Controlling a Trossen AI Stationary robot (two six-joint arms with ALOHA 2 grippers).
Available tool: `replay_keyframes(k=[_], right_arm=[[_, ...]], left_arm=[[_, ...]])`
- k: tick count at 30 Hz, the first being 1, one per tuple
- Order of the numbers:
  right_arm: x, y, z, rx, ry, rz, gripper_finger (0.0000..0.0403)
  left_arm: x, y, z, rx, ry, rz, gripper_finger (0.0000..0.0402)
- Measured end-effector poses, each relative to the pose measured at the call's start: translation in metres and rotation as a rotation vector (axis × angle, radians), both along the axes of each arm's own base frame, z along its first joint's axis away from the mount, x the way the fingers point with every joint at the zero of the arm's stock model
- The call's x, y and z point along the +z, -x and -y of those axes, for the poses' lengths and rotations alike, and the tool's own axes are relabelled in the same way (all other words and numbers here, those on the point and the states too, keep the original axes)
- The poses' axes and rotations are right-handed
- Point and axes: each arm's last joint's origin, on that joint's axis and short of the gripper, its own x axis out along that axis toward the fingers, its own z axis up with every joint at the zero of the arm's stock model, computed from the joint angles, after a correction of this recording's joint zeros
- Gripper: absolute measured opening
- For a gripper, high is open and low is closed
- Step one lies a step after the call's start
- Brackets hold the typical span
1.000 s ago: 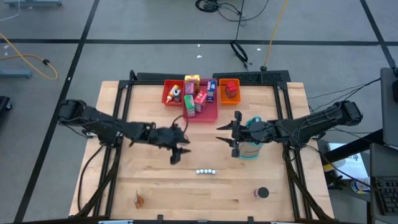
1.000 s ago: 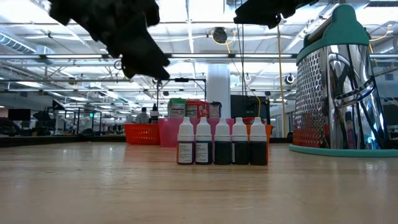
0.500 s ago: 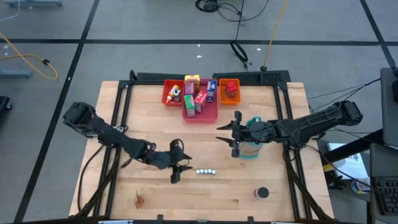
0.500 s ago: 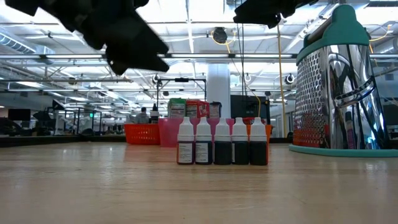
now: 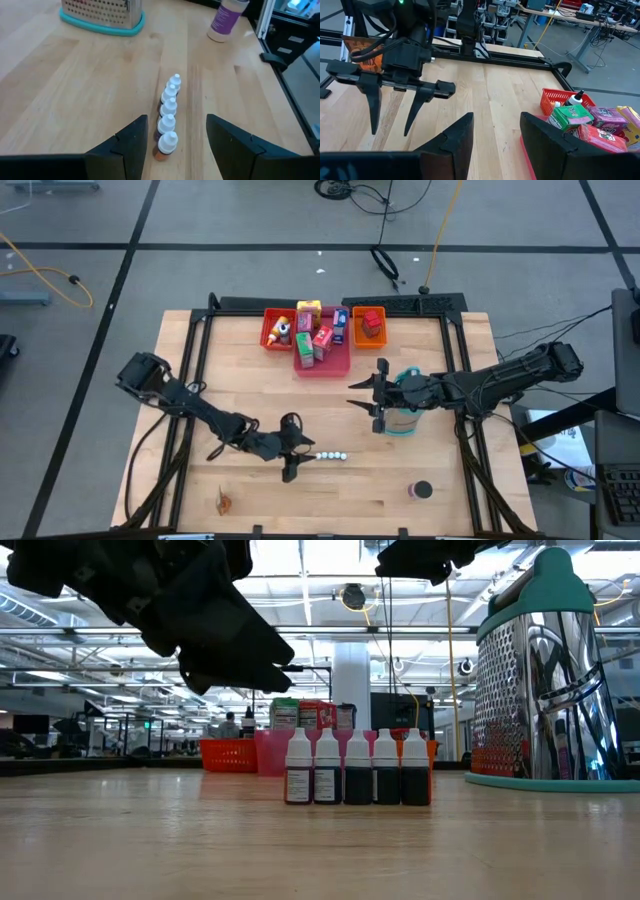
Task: Pick & Place Kitchen Items
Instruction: Put the small brown food coloring bottle into the red bin
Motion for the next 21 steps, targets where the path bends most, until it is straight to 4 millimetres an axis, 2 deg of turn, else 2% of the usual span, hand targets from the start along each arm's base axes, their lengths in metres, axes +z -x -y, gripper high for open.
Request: replay_keyframes(k=[7, 16, 21], right_arm=[[0.0, 0.0, 0.0, 0.0, 0.0, 0.0, 0.0155], [0.0, 0.0, 0.0, 0.0, 0.0, 0.0, 0.0155], [0.0, 0.0, 0.0, 0.0, 0.0, 0.0, 0.0155]], left_arm=[[-0.002, 0.004, 0.009, -0.023, 0.003, -0.006, 0.0202], [-0.031, -0.002, 0.018, -0.002, -0.011, -0.048, 0.0202], [-0.039, -0.007, 0.019, 0.014, -0.022, -0.054, 0.0202]])
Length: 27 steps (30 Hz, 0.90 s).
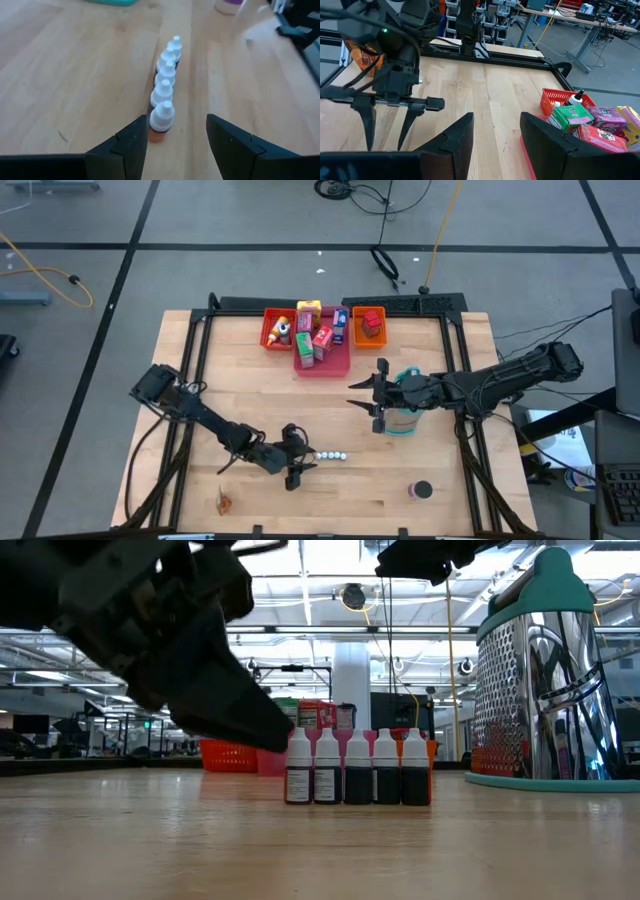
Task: Pick & Place Kitchen Items
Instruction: Put the small brown food coloring bottle into the red bin
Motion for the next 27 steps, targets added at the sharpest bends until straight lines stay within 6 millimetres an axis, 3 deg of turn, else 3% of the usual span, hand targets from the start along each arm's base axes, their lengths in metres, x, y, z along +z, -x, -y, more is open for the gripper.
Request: replay_keyframes(k=[13, 17, 24, 27], right_arm=[[0.0, 0.0, 0.0, 0.0, 0.0, -0.001, 0.0155], [0.0, 0.0, 0.0, 0.0, 0.0, -0.001, 0.0155], [0.0, 0.0, 0.0, 0.0, 0.001, -0.001, 0.0155], [0.0, 0.0, 0.0, 0.0, 0.001, -0.001, 0.0155]], left_arm=[[-0.013, -0.009, -0.006, 0.039, -0.021, 0.008, 0.0195], [-0.013, -0.009, -0.006, 0.031, -0.03, 0.01, 0.0155], [-0.013, -0.01, -0.006, 0.015, -0.054, 0.013, 0.0044], [-0.013, -0.01, -0.006, 0.009, -0.063, 0.015, 0.0029]])
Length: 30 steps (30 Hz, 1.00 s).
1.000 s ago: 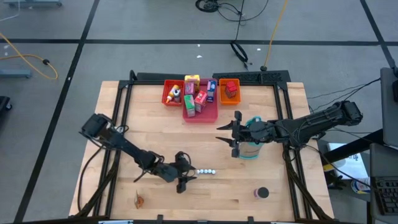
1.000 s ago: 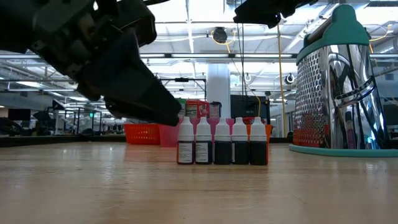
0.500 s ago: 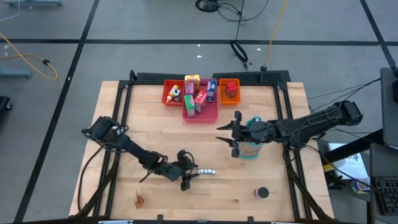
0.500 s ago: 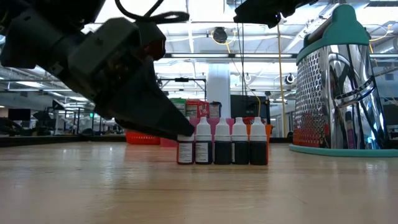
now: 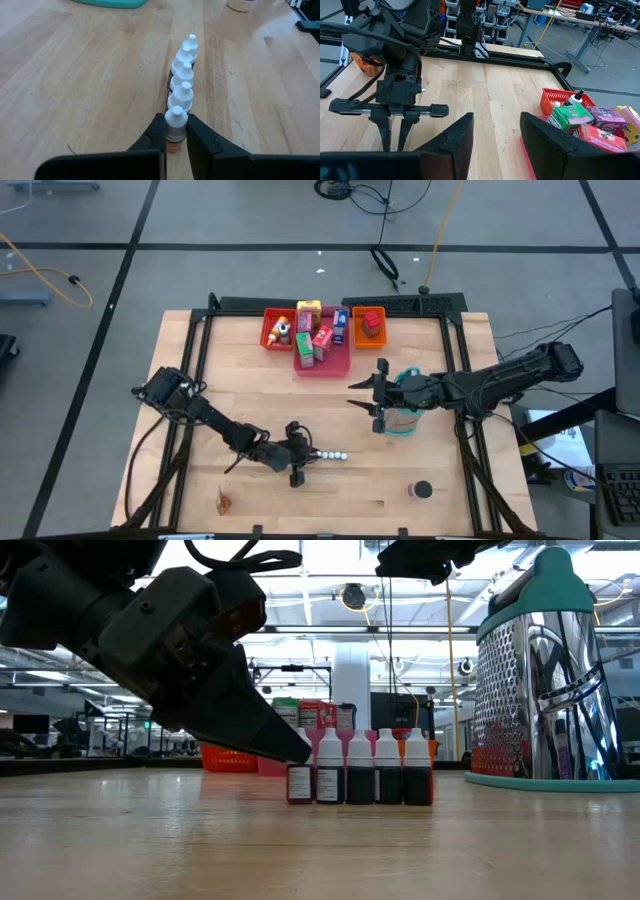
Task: Pick & Place Kitchen Items
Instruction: Put the small brown food coloring bottle into the red bin
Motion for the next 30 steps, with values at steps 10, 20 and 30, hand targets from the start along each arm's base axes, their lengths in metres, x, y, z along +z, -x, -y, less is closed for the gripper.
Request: replay_keyframes(k=[10, 20, 30], right_arm=[[0.0, 0.0, 0.0, 0.0, 0.0, -0.001, 0.0155], [-0.001, 0.0, 0.0, 0.0, 0.002, -0.008, 0.0155], [-0.001, 0.0, 0.0, 0.0, 0.002, -0.008, 0.0155]], left_arm=[[0.003, 0.002, -0.001, 0.015, -0.002, -0.02, 0.0029], [0.055, 0.027, -0.018, 0.14, -0.073, -0.083, 0.0034], [0.11, 0.052, -0.058, 0.335, -0.136, -0.044, 0.0036]])
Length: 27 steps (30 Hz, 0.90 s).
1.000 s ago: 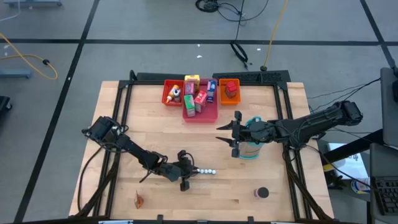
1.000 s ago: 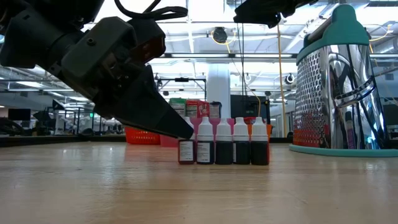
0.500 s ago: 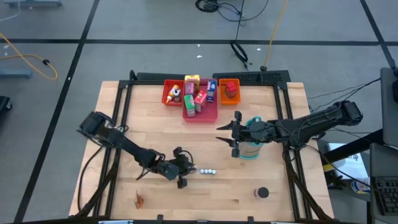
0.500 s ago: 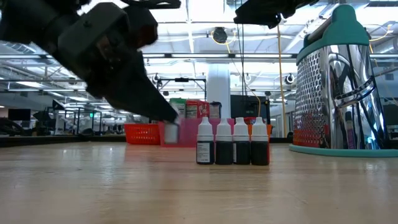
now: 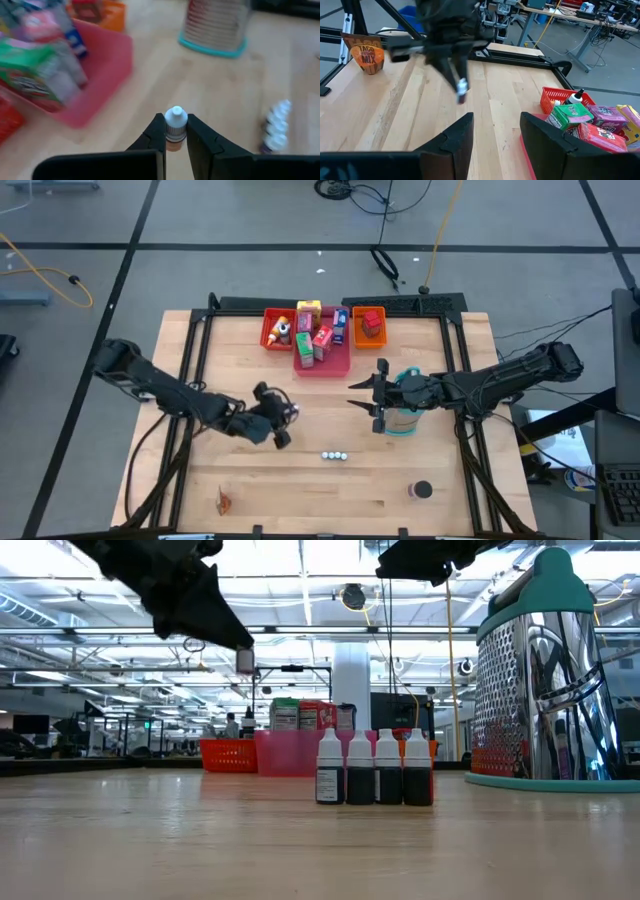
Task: Pick & Place Kitchen Items
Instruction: Put the small brown food coloring bottle into the red bin
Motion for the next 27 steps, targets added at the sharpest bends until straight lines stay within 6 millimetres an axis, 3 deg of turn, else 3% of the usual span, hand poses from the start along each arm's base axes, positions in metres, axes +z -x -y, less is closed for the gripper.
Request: replay_keyframes(k=[5, 22, 27], right_arm=[[0.0, 0.0, 0.0, 0.001, 0.0, 0.0, 0.0155], [0.0, 0.0, 0.0, 0.0, 0.0, 0.0, 0.0155], [-0.004, 0.001, 0.0, 0.0, 0.0, -0.002, 0.0155]], left_arm=[[0.013, 0.002, -0.025, 0.065, -0.029, 0.009, 0.0036], [0.028, 0.015, -0.13, 0.364, -0.108, -0.081, 0.0037], [0.027, 0.022, -0.164, 0.425, -0.056, -0.099, 0.0037]])
